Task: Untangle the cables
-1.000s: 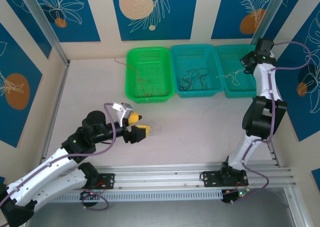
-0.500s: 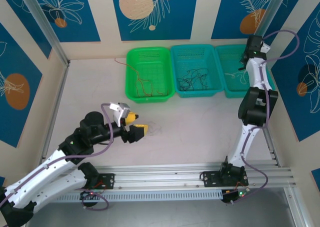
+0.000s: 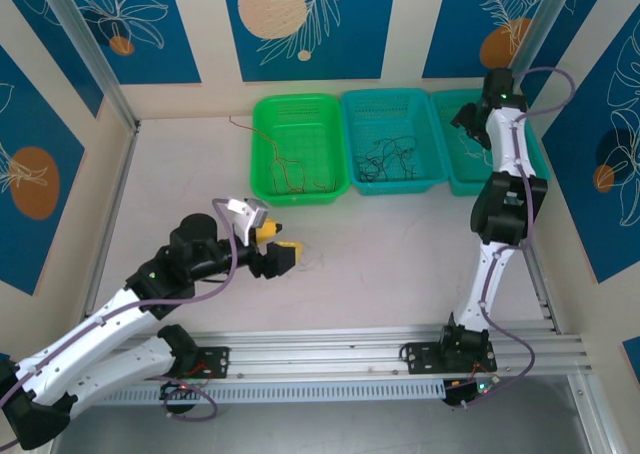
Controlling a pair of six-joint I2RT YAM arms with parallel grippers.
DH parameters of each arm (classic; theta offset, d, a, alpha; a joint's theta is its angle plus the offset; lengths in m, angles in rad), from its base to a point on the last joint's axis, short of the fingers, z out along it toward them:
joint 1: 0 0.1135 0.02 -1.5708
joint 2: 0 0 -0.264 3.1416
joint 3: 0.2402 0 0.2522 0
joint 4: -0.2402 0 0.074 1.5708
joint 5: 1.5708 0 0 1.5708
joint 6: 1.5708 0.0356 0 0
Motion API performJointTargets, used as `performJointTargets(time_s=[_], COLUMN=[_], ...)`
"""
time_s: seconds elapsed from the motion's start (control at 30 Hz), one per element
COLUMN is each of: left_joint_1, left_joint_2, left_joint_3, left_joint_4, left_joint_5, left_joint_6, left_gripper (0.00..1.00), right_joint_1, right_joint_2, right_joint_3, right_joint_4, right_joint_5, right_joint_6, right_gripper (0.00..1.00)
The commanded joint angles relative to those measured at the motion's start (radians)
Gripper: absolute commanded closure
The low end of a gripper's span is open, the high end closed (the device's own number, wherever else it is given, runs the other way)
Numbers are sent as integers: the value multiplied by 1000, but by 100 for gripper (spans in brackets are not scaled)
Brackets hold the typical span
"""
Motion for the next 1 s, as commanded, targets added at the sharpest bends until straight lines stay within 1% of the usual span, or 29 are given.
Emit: performJointTargets(time_s=[0.0, 0.13, 0.2, 0.23, 0.27, 0.33, 0.4, 0.47, 0.53, 0.57, 0.63, 0.7, 0.73, 0.8, 0.97], left_joint_1=[-4, -4, -4, -4, -4, -4, -4, -4, -4, -4, -4, -3, -3, -3, 2], left_joint_2=[-6, -16, -12, -9, -4, 9, 24, 43, 81, 105, 177, 251, 291, 369, 551], left_joint_3=[37, 49, 52, 50, 48, 40, 27, 4, -12, -12, -2, 12, 24, 49, 113], left_joint_4=[1, -116, -175, -197, -216, -256, -282, -272, -258, -256, -264, -261, -258, -250, -219], left_joint_5=[1, -124, -166, -181, -195, -234, -265, -264, -259, -261, -271, -283, -292, -321, -383], left_joint_6=[13, -46, -83, -99, -116, -159, -191, -203, -208, -207, -200, -192, -186, -173, -113], left_gripper=[14, 15, 16, 17, 17, 18, 18, 19, 22, 23, 26, 27, 28, 29, 34], right_joint_1=[-9, 13, 50, 81, 115, 220, 356, 486, 610, 656, 774, 869, 910, 955, 986], right_joint_2=[-231, -478, -597, -661, -716, -846, -944, -1015, -1054, -1061, -1063, -1046, -1033, -995, -918], right_joint_3=[-99, -319, -414, -465, -511, -626, -710, -780, -833, -852, -883, -902, -908, -914, -898], right_joint_4=[-2, 64, 54, 41, 36, 41, 40, 34, 9, -1, -18, -24, -27, -35, -62], right_joint_5=[-227, -517, -596, -608, -609, -585, -515, -455, -407, -386, -342, -296, -278, -262, -259], right_joint_6=[39, 66, 83, 95, 101, 97, 105, 132, 179, 202, 231, 242, 240, 240, 238], right_gripper=[27, 29, 30, 30, 30, 30, 30, 31, 31, 31, 32, 32, 32, 32, 32])
